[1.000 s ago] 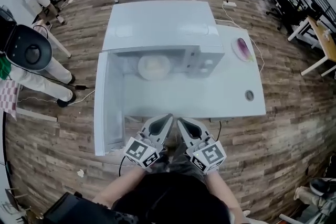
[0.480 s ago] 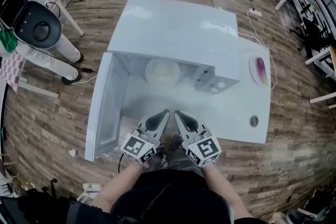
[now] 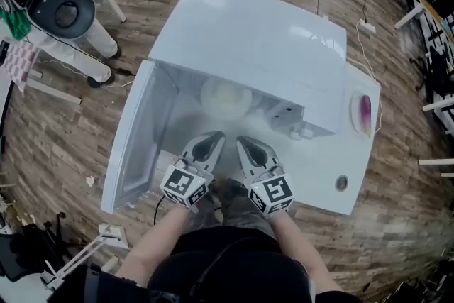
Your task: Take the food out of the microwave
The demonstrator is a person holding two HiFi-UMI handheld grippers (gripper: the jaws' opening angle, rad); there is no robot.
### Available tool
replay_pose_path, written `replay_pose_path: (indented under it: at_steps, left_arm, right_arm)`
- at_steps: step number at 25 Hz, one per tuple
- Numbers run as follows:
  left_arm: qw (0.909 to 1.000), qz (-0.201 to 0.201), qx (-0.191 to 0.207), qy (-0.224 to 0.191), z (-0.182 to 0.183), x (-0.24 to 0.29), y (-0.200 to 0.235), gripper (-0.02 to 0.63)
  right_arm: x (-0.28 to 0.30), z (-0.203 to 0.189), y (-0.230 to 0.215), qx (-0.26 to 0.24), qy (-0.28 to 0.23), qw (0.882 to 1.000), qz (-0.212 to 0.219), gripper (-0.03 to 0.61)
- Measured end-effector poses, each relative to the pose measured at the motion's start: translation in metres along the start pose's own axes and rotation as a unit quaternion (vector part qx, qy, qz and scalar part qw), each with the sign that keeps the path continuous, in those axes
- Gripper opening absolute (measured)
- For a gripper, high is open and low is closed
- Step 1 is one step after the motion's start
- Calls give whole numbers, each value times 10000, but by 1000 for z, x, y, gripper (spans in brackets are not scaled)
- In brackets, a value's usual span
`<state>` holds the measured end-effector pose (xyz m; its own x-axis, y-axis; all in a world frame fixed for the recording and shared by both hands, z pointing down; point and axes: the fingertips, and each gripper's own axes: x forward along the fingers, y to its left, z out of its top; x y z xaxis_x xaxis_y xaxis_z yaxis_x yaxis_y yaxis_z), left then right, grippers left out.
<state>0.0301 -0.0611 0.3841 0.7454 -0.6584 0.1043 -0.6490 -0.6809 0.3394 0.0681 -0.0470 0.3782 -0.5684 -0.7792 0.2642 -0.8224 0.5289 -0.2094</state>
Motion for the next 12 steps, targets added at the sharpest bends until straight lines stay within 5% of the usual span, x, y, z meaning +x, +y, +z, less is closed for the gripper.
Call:
replay_pose_path:
  at_steps: [8,12]
  left_arm:
    - [9986,515,-40,114,-12,13,26,12]
    - [9965,743,-370,56,-18,9,39,74]
  right_arm:
    - [21,-18,-24,162,346,9993,26,18]
    - [28,-28,-27,371,427,9984,-65,18]
